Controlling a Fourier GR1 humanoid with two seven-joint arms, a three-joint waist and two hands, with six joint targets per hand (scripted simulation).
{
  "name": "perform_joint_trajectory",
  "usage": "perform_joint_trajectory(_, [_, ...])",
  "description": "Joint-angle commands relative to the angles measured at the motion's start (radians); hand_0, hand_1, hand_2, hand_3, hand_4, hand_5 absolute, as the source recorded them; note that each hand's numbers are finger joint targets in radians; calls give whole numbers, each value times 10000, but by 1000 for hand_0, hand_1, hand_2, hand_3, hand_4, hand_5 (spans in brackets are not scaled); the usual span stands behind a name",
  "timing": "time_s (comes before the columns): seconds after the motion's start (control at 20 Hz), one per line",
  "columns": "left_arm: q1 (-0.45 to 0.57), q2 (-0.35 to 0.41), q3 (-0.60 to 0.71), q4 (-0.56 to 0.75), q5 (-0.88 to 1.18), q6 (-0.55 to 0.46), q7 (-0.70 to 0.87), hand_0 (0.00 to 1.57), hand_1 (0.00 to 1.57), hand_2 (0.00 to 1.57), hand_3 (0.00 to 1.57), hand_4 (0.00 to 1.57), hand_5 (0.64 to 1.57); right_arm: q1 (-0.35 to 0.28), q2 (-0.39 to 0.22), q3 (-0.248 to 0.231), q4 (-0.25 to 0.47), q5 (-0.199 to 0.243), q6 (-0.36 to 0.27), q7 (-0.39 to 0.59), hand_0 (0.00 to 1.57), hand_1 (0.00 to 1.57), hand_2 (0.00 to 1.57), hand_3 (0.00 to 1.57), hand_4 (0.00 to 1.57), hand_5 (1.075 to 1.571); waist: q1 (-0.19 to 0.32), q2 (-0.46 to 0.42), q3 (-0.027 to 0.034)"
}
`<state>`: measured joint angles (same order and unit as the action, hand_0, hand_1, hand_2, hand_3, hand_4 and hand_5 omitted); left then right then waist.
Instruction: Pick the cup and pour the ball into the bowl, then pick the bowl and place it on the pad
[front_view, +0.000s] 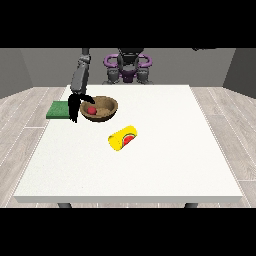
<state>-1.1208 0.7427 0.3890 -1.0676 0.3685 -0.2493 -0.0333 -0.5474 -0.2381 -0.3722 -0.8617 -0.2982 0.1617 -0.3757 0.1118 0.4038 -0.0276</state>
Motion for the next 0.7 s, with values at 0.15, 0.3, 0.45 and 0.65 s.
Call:
perform_joint_trajectory(0.15, [-515,-67,-154,-93,167,53,346,0,0,0,0,0,1542,-894,680,207,524,251,-1183,586,0,0,0,0,433,1570,550,486,286])
perform_joint_trajectory(0.3, [-747,378,-74,-1,418,-331,794,0,0,0,0,0,1535,-1107,622,142,832,296,-1472,753,0,0,0,0,444,1570,827,436,286])
perform_joint_trajectory(0.45, [-607,249,-7,7,369,-240,388,0,0,0,0,0,1538,-981,830,333,793,502,-1700,624,0,0,0,0,416,1570,737,693,283])
perform_joint_trajectory(0.65, [-483,544,190,359,553,-568,504,0,0,0,0,0,1537,-259,790,490,891,969,-2550,1441,1571,1571,1571,861,868,1421,799,340,266])
